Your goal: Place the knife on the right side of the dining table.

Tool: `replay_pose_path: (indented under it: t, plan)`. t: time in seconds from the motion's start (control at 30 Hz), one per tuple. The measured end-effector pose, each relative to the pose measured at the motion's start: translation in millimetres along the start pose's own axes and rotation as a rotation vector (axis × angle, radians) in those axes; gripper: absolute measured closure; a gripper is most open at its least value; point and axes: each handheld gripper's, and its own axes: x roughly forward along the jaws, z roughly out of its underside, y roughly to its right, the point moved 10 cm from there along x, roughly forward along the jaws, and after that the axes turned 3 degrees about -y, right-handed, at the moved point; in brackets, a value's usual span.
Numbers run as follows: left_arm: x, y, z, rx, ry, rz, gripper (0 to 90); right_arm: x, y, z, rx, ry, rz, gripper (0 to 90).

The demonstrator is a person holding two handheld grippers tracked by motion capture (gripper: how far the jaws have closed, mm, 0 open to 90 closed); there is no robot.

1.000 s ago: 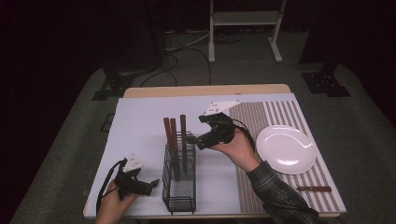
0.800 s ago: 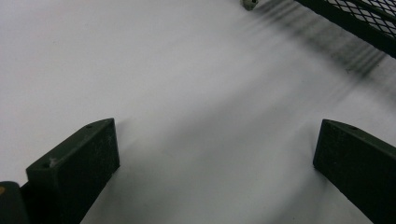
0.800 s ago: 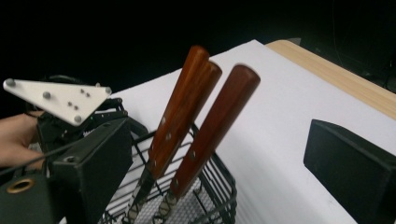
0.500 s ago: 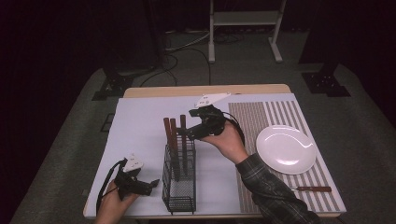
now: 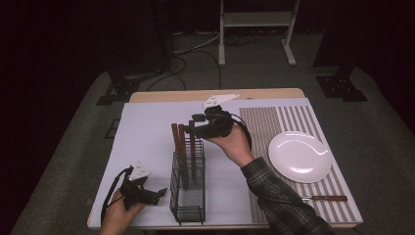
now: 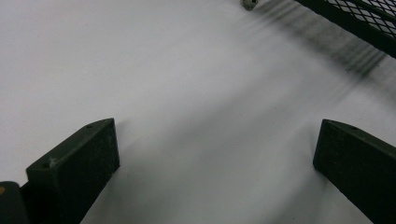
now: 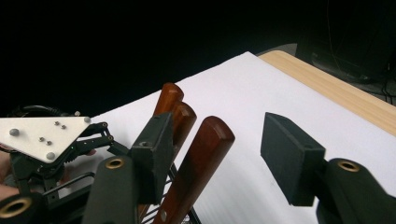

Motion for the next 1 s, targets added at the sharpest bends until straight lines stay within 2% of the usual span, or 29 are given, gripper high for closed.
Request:
replay_pose_path:
  t: [0.13,0.33,0.53,0.83,1.0]
  plan:
    - [0.0,-0.1,0.0,0.000,-0.001,-0.001,0.0,1.5,0.8,1.5,0.000,-0.012,0.004,51.5]
    - [0.0,0.0,0.0,0.000,0.001,-0.001,0.0,-0.7,-3.9,2.6,-0.002,-0.021,-0.019,63.8]
    - [0.0,0.1,0.0,0.000,0.000,0.000,0.0,-6.9,-9.7,2.5,0.005,-0.005,-0.042,66.7]
    - [0.0,0.0,0.0,0.001,0.000,0.000,0.0,-24.7,-31.4,0.3,-0.001,0.023,-0.131,71.7]
    - [0.1,0.0,0.0,0.001,0.001,-0.001,0.0,-30.4,-39.3,0.3,-0.004,0.036,-0.165,73.8]
